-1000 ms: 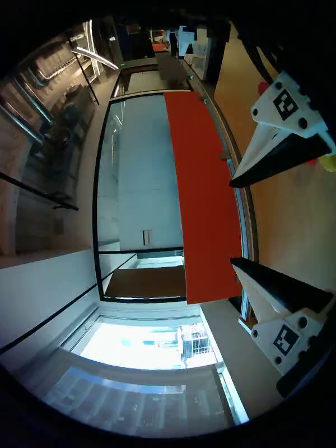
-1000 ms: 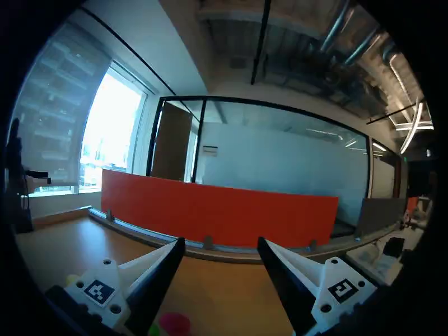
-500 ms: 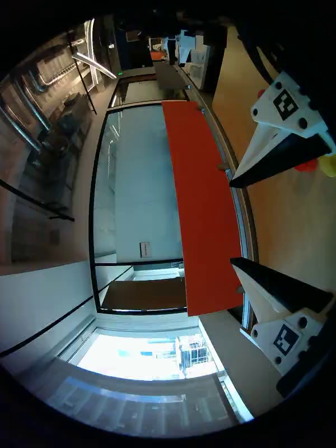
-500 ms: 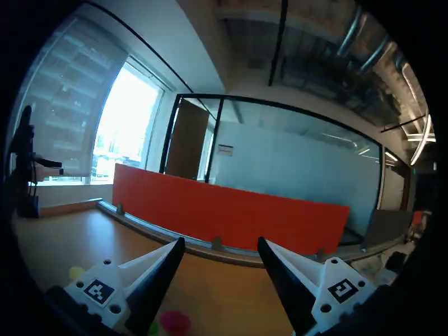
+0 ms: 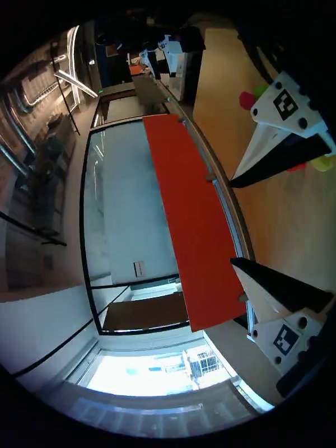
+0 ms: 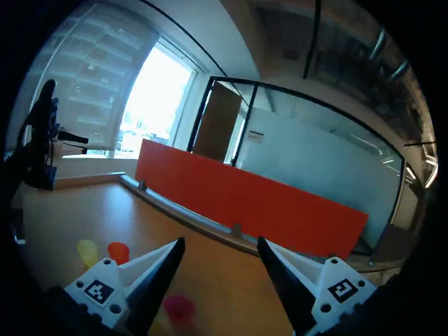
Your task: Pour water
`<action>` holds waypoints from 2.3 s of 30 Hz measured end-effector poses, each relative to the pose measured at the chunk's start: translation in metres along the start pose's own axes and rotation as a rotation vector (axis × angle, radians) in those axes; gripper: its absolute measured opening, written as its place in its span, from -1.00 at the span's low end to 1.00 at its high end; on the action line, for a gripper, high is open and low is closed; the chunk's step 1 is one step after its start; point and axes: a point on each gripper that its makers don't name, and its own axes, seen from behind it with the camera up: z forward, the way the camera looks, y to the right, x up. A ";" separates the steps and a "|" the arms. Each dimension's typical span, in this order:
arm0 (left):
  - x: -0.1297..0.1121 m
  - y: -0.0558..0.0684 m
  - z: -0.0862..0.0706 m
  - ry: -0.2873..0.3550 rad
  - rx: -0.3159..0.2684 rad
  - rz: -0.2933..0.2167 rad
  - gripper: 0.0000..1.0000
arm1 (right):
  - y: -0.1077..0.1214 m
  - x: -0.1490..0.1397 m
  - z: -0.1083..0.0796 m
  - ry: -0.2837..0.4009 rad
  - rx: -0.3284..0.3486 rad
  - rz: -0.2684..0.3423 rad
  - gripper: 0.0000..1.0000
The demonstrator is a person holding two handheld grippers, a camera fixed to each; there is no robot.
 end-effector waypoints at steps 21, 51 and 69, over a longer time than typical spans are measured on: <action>-0.013 0.024 0.029 -0.065 -0.173 0.018 0.84 | -0.044 -0.025 0.000 -0.124 0.248 0.016 1.00; -0.043 0.079 0.052 -0.186 -0.405 0.085 0.84 | -0.072 -0.066 0.006 -0.234 0.392 -0.011 1.00; -0.072 0.092 0.072 -0.268 -0.484 0.073 0.85 | -0.089 -0.092 0.013 -0.271 0.456 -0.014 1.00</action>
